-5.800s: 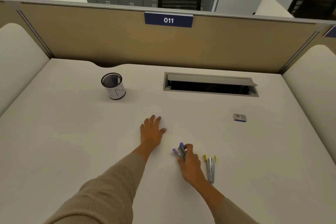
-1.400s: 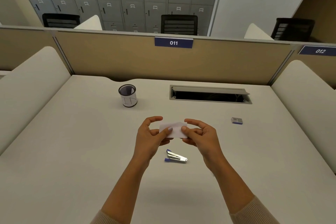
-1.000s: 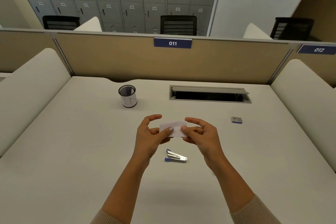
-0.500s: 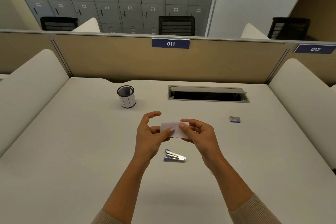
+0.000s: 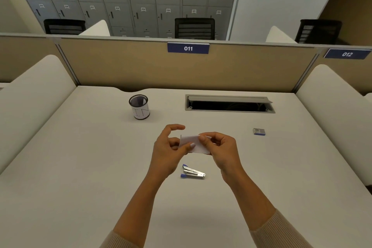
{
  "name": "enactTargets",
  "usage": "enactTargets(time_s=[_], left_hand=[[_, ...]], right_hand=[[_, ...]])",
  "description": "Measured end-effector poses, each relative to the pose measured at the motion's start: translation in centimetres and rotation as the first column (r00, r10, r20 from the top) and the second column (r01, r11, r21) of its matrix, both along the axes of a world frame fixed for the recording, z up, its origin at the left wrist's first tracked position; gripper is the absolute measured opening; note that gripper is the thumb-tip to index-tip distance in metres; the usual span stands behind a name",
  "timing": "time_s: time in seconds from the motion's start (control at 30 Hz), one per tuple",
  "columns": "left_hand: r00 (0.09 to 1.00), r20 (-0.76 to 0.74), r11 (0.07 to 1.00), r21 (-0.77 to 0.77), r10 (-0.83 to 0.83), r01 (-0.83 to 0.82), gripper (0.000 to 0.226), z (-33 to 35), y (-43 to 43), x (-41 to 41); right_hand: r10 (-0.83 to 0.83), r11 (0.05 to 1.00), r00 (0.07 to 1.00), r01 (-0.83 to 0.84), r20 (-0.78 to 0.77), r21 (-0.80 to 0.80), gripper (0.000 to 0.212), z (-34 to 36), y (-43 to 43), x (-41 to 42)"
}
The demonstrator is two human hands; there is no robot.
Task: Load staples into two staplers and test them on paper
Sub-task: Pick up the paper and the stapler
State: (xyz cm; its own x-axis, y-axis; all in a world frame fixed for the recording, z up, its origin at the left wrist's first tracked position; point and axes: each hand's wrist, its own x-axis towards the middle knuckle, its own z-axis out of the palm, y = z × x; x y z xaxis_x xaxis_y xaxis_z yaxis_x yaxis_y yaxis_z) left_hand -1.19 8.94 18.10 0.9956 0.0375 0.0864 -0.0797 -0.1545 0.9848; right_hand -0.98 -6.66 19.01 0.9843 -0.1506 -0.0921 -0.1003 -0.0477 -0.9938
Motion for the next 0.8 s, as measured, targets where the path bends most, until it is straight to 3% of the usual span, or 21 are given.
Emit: enactTargets(time_s=[0.2,0.4,0.6,0.8], left_hand=[[0.998,0.057,0.99,0.138,-0.021,0.013,0.014,1.3,-1.1,0.1],[0.988,0.106,0.979,0.162,0.11,-0.127,0.012,1.0,-2.1,0.6],[0.972,0.11,0.959,0.171,0.21,-0.226,0.009,0.6,-2.9,0.8],[0.966,0.139,0.961,0.139,0.218,-0.237,0.006,0.6,-2.6,0.9]], right_hand=[[-0.003,0.998,0.999,0.005,0.037,-0.056,0.007,0.2,0.0,-0.2],[-0.018,0.998,0.996,0.023,0.09,-0.057,0.015,0.2,0.3,-0.4],[-0.033,0.998,0.993,0.039,0.116,-0.051,0.004,0.0,0.3,-0.4],[-0.04,0.996,0.991,0.049,0.126,-0.073,0.011,0.1,0.0,-0.3]])
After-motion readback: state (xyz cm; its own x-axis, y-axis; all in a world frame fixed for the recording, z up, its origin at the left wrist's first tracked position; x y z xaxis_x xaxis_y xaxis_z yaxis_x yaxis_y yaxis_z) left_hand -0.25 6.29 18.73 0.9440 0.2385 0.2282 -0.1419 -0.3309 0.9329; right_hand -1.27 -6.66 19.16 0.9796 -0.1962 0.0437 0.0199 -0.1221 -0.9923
